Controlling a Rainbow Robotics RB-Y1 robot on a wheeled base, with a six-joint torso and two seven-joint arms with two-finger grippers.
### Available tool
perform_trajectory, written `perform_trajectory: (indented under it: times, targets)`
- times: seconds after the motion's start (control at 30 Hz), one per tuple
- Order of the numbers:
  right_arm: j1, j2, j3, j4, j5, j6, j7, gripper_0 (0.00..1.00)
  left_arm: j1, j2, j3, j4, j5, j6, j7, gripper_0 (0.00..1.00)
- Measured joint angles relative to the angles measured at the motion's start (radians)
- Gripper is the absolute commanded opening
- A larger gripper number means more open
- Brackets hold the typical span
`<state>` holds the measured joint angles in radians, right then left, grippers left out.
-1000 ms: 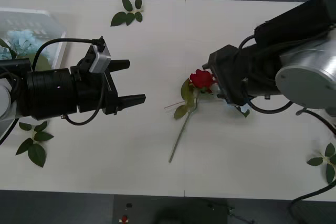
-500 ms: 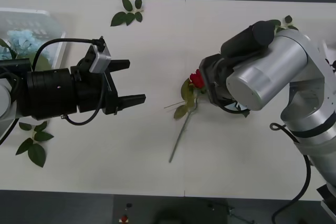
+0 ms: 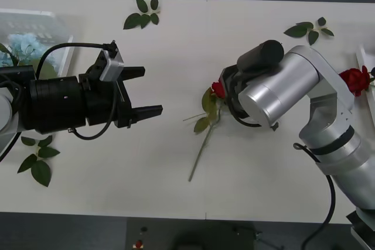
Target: Put the red flowers into the right box and the blue flowers into the left box
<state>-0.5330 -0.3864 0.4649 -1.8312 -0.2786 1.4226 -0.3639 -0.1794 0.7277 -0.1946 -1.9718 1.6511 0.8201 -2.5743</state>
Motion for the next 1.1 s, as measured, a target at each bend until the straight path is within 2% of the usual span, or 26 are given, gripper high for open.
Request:
perform_trajectory:
  times: [0.57, 1.0, 1.1]
  targets:
    - [0.000, 0.007, 0.000, 0.183, 0.068, -0.188, 0.000, 0.72, 0.000, 0.000, 0.000, 0.000, 0.000, 0.000, 0.000, 1.00]
    - [0.000, 0.005, 0.034, 0.292, 0.121, -0.245, 0.006, 0.72, 0.000, 0.000, 0.000, 0.000, 0.000, 0.000, 0.000, 1.00]
    - [0.000, 0.005, 0.040, 0.308, 0.130, -0.261, 0.007, 0.55, 0.000, 0.000, 0.000, 0.000, 0.000, 0.000, 0.000, 1.00]
